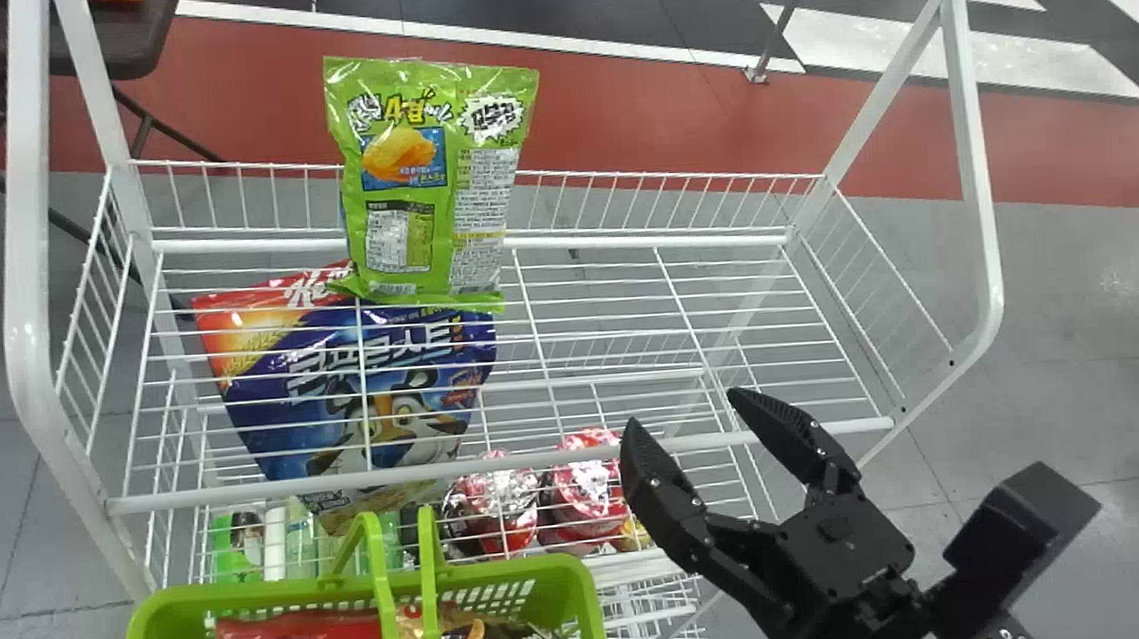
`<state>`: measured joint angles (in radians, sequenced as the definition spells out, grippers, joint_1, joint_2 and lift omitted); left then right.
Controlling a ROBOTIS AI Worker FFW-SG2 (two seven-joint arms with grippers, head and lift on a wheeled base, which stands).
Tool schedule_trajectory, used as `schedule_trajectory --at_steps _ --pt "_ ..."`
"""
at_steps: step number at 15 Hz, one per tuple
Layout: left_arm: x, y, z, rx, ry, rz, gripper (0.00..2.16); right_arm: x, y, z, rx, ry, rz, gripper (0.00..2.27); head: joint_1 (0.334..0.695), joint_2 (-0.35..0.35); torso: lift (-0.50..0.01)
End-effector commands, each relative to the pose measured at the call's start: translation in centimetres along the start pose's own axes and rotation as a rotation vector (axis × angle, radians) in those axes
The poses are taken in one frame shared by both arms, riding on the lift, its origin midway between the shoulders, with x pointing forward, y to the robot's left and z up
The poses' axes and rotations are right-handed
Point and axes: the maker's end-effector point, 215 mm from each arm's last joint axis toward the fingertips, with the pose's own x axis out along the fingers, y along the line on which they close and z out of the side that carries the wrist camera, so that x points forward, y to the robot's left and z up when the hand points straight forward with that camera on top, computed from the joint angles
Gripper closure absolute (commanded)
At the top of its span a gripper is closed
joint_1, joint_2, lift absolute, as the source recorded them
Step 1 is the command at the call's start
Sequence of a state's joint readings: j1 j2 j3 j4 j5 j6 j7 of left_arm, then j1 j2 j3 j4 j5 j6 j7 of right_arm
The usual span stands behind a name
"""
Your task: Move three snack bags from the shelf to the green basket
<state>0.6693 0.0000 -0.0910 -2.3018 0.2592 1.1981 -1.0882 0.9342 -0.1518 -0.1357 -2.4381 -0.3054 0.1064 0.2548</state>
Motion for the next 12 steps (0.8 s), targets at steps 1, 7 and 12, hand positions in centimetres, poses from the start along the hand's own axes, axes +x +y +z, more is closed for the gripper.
schedule_trajectory --at_steps 1,7,12 --pt "-0.5 0.0 -0.1 0.005 -0.017 0.008 1.75 0.1 0.5 0.1 -0.001 -0.004 0.011 0.09 0.695 -0.350 -0.043" --pt "-1.8 -0.6 -0.5 0.011 -0.047 0.010 1.75 0.3 1.5 -1.6 0.007 0.045 0.028 0.09 0.695 -0.350 -0.043" --pt "-2.1 -0.1 -0.5 0.009 -0.051 0.030 1.75 0.1 1.5 -3.0 0.023 0.093 0.031 0.08 0.695 -0.350 -0.043"
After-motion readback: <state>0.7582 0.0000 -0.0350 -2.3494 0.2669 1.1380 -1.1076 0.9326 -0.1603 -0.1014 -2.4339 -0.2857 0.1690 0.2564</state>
